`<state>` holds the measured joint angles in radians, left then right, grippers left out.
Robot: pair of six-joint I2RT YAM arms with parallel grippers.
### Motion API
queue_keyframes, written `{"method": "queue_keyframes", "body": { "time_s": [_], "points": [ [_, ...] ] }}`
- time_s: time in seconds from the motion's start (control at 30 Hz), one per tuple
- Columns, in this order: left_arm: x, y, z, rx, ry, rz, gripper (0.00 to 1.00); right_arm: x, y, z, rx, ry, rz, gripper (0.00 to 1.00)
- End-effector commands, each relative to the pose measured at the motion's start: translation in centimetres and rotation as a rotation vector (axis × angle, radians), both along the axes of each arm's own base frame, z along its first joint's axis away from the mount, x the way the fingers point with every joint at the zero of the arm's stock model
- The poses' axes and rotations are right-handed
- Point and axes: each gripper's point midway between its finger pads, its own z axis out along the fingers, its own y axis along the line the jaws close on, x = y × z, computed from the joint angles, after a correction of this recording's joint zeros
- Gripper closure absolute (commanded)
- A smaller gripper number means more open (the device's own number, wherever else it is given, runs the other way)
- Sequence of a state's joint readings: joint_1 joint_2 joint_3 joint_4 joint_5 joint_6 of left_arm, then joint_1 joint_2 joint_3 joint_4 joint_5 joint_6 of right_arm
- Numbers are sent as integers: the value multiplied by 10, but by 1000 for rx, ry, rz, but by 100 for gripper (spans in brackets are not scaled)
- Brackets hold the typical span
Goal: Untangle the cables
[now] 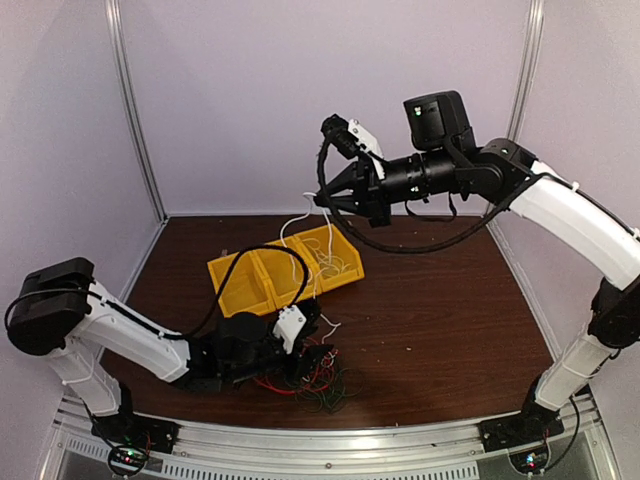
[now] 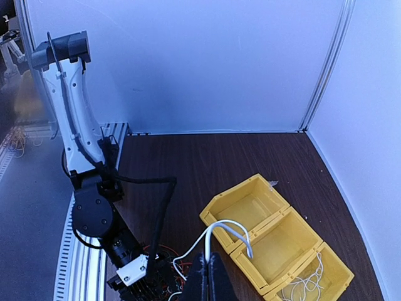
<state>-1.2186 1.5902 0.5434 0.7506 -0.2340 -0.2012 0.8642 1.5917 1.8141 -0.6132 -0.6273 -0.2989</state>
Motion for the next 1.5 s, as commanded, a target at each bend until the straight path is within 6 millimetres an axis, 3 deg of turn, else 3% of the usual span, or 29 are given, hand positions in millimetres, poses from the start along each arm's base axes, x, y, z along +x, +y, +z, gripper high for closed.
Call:
{"method": "queue_keyframes", "body": {
  "time_s": [0.0,0.13,0.23,0.3,0.5,0.63,0.77,1.07,1.23,1.47],
  "points": [
    [21,-29,8,-2,-87,39,54,0,-3,26,55,-22,-7,100],
    [31,-30,-17,30,-59,95,65,1,-8,42,71,-53,-24,100],
    [30,-26,-29,23,-26,96,73,5,-19,66,103,-96,-55,100],
    [27,-23,-36,29,-7,88,76,10,-27,91,146,-128,-81,100],
    [21,-11,-52,54,31,91,77,11,-67,196,345,-281,-148,100],
    [20,-4,-61,62,54,105,77,25,-86,211,372,-309,-200,100],
    [17,3,-61,35,70,115,77,31,-90,201,350,-292,-209,100],
    [17,4,-39,-3,88,125,71,55,-85,145,247,-224,-258,100],
    [14,8,-21,-46,89,133,68,70,-83,108,200,-171,-280,100],
    [9,9,18,-163,94,112,58,87,-85,83,181,-133,-309,100]
  ]
}}
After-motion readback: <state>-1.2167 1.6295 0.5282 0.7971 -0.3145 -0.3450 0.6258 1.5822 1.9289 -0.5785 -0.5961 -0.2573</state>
